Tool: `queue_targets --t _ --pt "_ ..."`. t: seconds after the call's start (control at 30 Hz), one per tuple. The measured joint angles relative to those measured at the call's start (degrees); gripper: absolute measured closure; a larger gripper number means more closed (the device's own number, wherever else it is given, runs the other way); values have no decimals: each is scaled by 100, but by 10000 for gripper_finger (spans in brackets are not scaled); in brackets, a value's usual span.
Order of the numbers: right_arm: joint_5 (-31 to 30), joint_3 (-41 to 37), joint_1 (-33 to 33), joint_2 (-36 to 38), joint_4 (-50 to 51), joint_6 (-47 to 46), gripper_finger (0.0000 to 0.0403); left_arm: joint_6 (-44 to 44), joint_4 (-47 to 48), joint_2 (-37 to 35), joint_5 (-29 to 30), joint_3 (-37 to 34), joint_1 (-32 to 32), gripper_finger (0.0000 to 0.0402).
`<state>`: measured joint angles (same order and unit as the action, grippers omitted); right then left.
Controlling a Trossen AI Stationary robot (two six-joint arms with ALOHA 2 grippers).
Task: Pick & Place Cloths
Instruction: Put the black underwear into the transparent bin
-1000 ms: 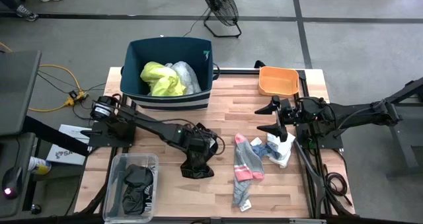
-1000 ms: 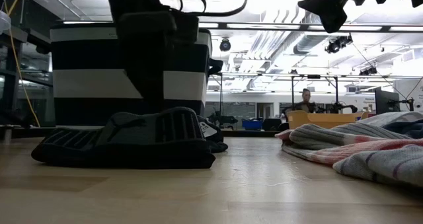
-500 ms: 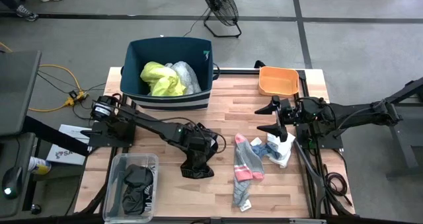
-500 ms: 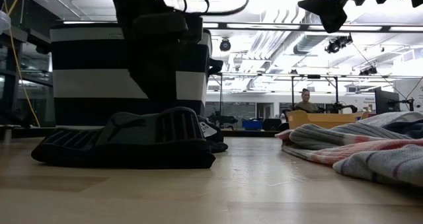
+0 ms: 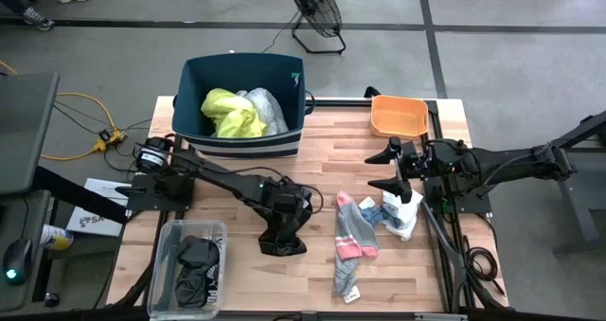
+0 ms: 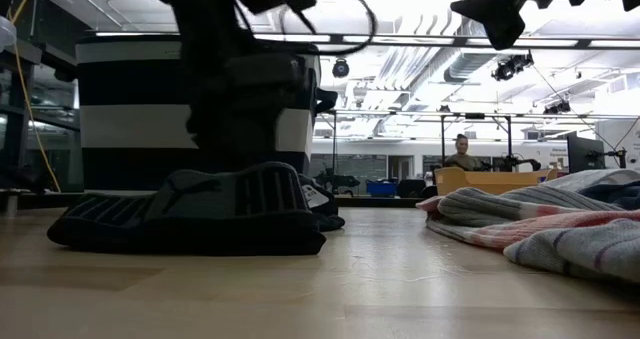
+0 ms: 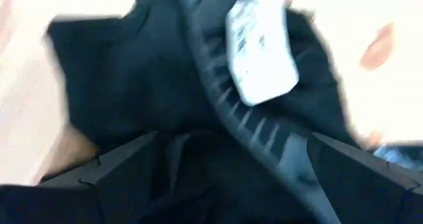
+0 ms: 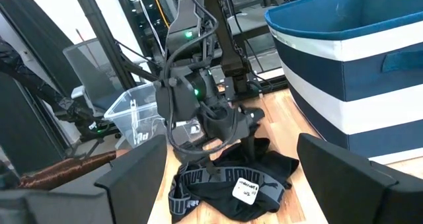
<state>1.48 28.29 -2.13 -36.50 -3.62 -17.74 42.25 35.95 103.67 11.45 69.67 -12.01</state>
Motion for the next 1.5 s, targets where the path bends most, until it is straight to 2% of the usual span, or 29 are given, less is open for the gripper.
queue_targets --t 0.1,0.2,0.37,0.77,1.07,1.27,1.5 --pt "0 0 2 1 10 0 71 -247 15 60 -92 -22 17 26" --pt "1 2 0 -4 38 -1 71 -922 -252 189 -92 5 13 33" --pt "2 2 0 -28 28 0 71 -1631 -146 236 -294 2 13 76" --pt "1 2 0 -34 40 -1 71 -1975 -186 416 -877 4 52 222" --pt "0 2 1 -37 37 0 71 -2096 -189 416 -960 6 52 381" --pt "2 2 0 -37 37 0 71 -2268 -45 345 -1187 2 43 389" --pt "2 2 0 -39 35 0 71 -2447 916 -43 -1231 343 -96 392"
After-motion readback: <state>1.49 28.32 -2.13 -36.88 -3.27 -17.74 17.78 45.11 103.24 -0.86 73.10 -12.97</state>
